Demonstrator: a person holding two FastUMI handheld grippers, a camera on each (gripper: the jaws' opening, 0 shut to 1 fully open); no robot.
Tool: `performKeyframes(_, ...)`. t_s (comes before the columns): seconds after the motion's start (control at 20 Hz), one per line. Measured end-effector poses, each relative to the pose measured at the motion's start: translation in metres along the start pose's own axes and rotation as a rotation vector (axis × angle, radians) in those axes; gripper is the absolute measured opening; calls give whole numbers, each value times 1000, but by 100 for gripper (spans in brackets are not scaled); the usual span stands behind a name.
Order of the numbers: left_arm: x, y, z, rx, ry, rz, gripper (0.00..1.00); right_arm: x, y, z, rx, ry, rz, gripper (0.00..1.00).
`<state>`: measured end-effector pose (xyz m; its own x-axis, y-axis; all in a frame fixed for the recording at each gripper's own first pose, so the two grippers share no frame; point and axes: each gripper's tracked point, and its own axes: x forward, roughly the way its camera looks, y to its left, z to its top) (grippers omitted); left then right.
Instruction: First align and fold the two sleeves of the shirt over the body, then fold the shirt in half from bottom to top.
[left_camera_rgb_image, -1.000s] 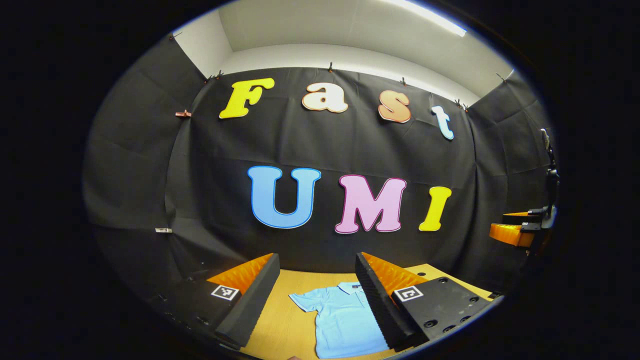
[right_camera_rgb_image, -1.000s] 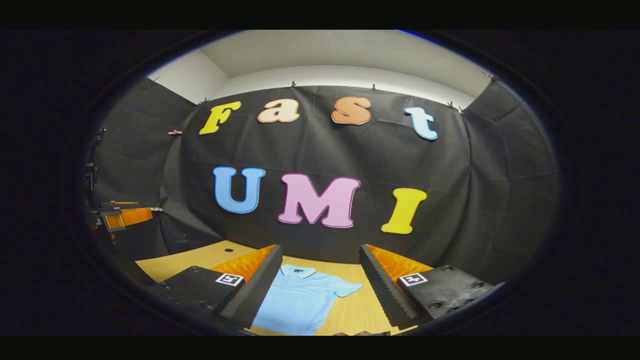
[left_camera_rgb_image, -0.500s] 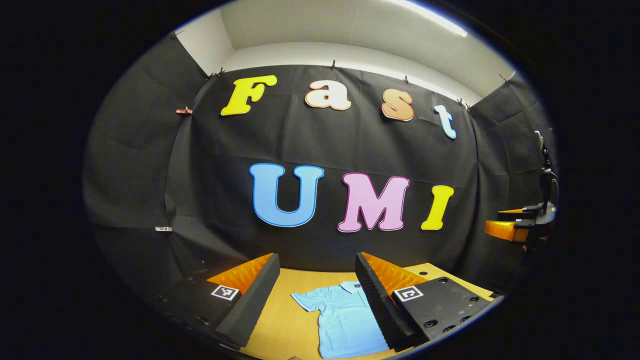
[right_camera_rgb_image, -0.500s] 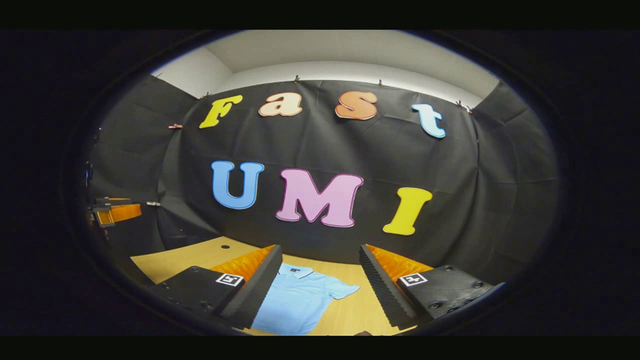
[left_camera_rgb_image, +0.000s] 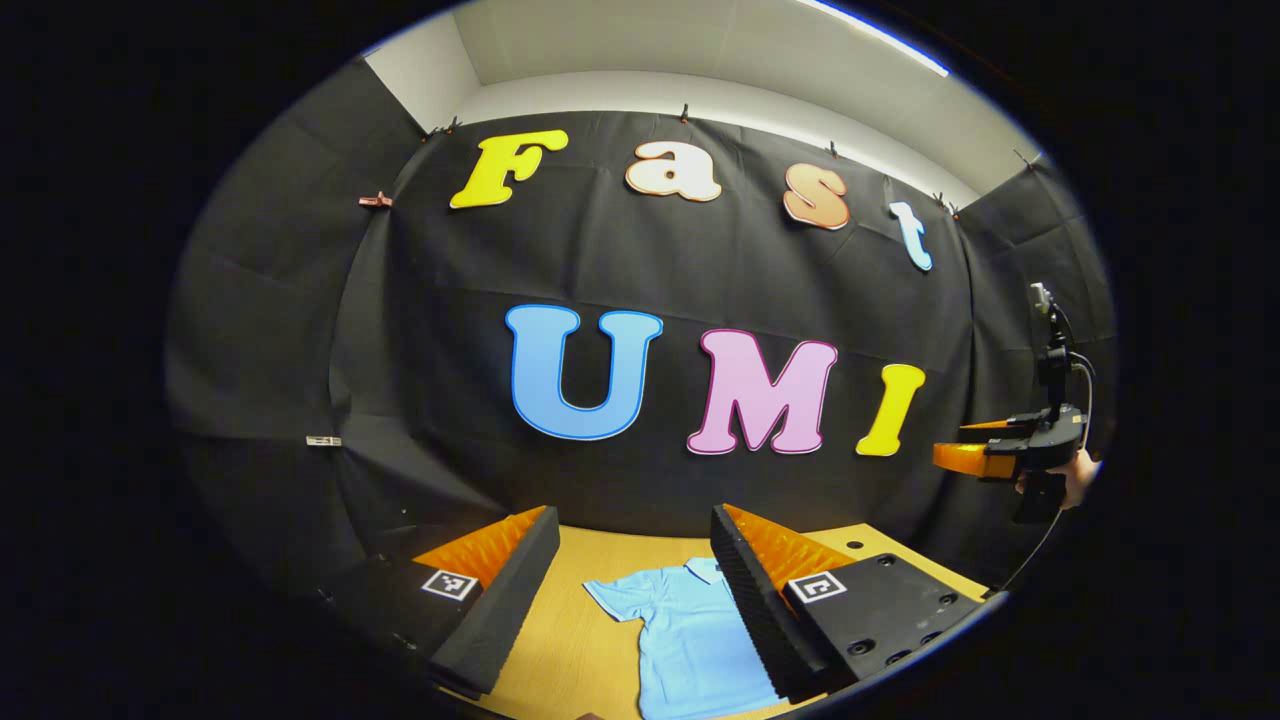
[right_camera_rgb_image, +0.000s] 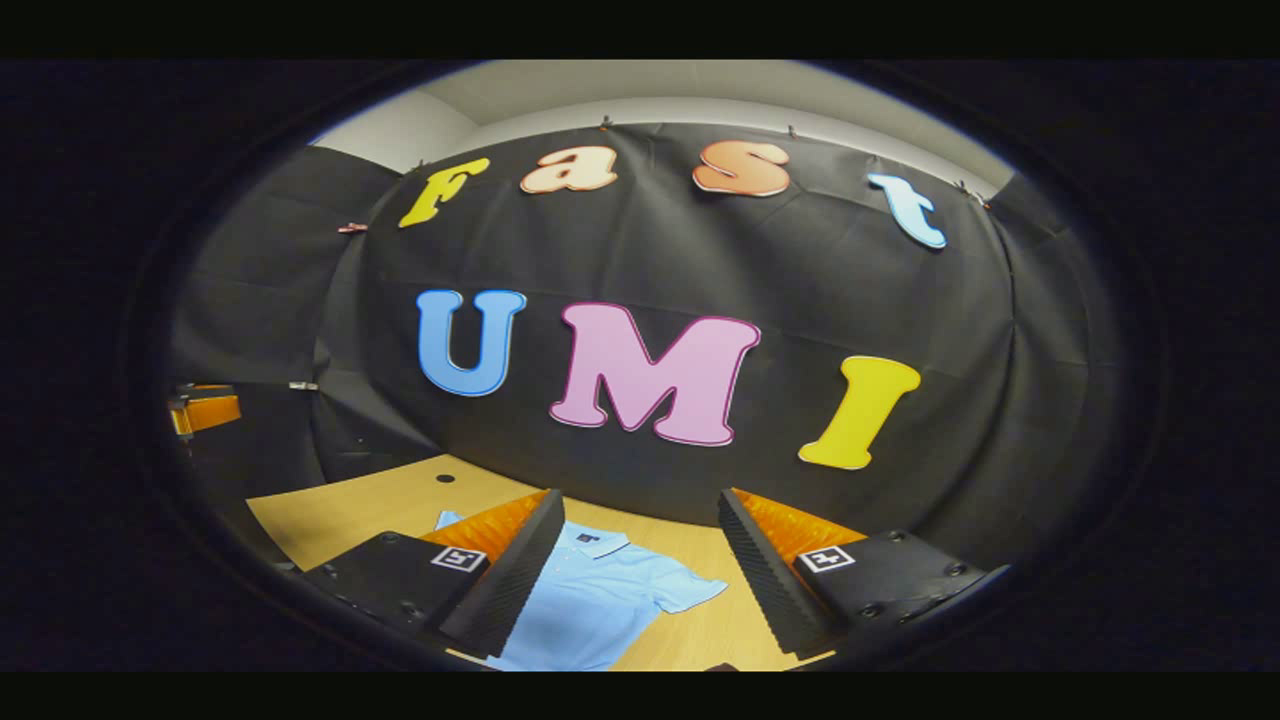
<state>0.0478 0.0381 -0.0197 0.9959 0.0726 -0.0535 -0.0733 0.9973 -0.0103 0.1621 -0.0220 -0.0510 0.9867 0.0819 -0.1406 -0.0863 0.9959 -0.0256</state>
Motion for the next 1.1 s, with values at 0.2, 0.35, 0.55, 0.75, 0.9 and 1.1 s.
performKeyframes(0.2, 26, -2, -4, 30, 20, 84, 97, 78, -37, -45, 18, 60, 15, 97)
performKeyframes(0.35, 47, -10, -5, 50, 29, 120, 96, 131, -65, -95, 44, 141, 21, 97)
performKeyframes(0.55, 70, -21, -22, 49, 84, 160, 97, 184, -89, -176, 69, 279, 34, 97)
performKeyframes(0.75, 81, -27, -44, 79, 151, 195, 97, 209, -111, -255, 92, 410, 44, 95)
performKeyframes(0.9, 90, -35, -56, 94, 197, 211, 97, 223, -117, -315, 140, 517, 50, 96)
performKeyframes(1.1, 95, -49, -71, 95, 239, 224, 97, 229, -125, -387, 175, 646, 39, 97)
